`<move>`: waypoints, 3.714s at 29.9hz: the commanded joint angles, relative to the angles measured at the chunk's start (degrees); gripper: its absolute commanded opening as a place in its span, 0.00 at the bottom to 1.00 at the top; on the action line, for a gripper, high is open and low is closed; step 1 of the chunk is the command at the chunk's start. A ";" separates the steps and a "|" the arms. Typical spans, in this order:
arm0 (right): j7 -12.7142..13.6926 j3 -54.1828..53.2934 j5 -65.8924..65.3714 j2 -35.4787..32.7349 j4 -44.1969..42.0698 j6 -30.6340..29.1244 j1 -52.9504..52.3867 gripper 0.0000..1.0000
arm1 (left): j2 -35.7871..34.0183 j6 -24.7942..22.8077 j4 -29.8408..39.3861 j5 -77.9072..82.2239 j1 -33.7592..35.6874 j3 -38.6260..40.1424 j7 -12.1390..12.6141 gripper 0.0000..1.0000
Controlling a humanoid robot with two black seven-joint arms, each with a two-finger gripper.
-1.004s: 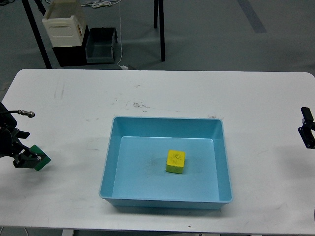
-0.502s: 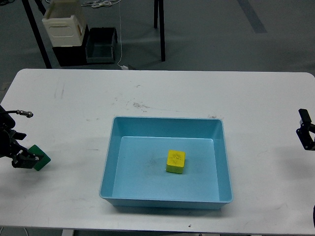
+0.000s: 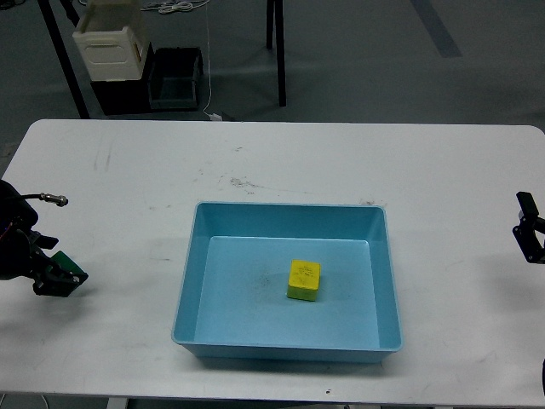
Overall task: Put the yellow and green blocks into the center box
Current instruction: 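Close the left gripper on the green cube, then lift the green cube and carry it into the tub beside the yellow cube, then release the green cube and raise the left gripper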
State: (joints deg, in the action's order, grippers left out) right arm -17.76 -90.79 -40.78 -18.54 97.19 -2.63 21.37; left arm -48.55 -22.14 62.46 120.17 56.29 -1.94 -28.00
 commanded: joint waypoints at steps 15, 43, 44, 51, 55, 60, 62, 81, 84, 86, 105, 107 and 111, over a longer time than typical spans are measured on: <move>-0.09 -0.09 0.00 0.00 0.02 0.96 0.69 1.00 | 2.67 0.52 -2.78 0.06 -0.13 -1.66 0.00 0.71; -0.26 -0.09 0.09 0.79 -0.07 1.58 1.31 1.00 | -8.84 0.17 15.13 -20.33 24.74 -2.01 0.00 0.17; -0.26 -0.18 0.09 0.88 -0.07 1.58 1.31 1.00 | -8.84 0.17 17.68 -20.33 25.27 -2.01 0.00 0.17; -0.26 -0.27 0.09 1.05 -0.07 1.58 1.48 1.00 | -1.48 -5.86 25.79 -19.19 29.57 -2.10 0.00 0.17; -0.35 -0.18 0.00 1.32 -0.16 1.58 1.22 1.00 | 5.74 -5.86 25.61 -16.47 31.34 -2.36 0.00 0.17; -0.35 -0.18 0.00 1.67 -0.16 1.58 0.61 1.00 | 14.96 -5.86 23.69 -13.21 30.81 -3.07 0.00 0.19; -0.35 -0.18 0.00 2.11 -0.24 1.58 0.60 1.00 | 18.39 -5.86 20.79 -12.16 30.72 -4.55 0.00 0.19; -0.26 -0.09 0.00 2.46 -1.12 1.49 -0.19 1.00 | 30.89 -5.86 3.20 -7.67 23.35 -10.54 0.00 0.30; -0.26 -0.09 0.00 2.46 -1.12 1.49 -0.19 1.00 | 30.89 -5.86 3.20 -7.58 21.50 -10.54 0.00 0.40; -0.35 -0.18 0.00 2.55 -1.04 1.49 -0.36 1.00 | 30.89 -5.86 3.20 -7.67 20.53 -10.45 0.00 0.47; -0.26 0.00 0.00 2.55 -0.68 0.79 -1.94 1.00 | 29.92 -5.86 3.20 -17.49 17.63 -1.15 0.00 1.00; -0.26 0.08 -0.09 2.37 -0.42 0.53 -2.47 1.00 | 28.96 -5.86 3.20 -24.33 16.40 2.01 0.00 1.00; -0.26 0.44 -0.09 2.46 -0.68 0.44 -4.40 1.00 | 25.71 -5.86 3.20 -38.40 12.54 8.60 0.00 1.00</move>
State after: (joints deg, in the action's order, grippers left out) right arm -18.03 -90.50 -40.81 -16.08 96.79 -2.12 18.47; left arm -20.85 -27.99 65.64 90.90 71.22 2.11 -27.98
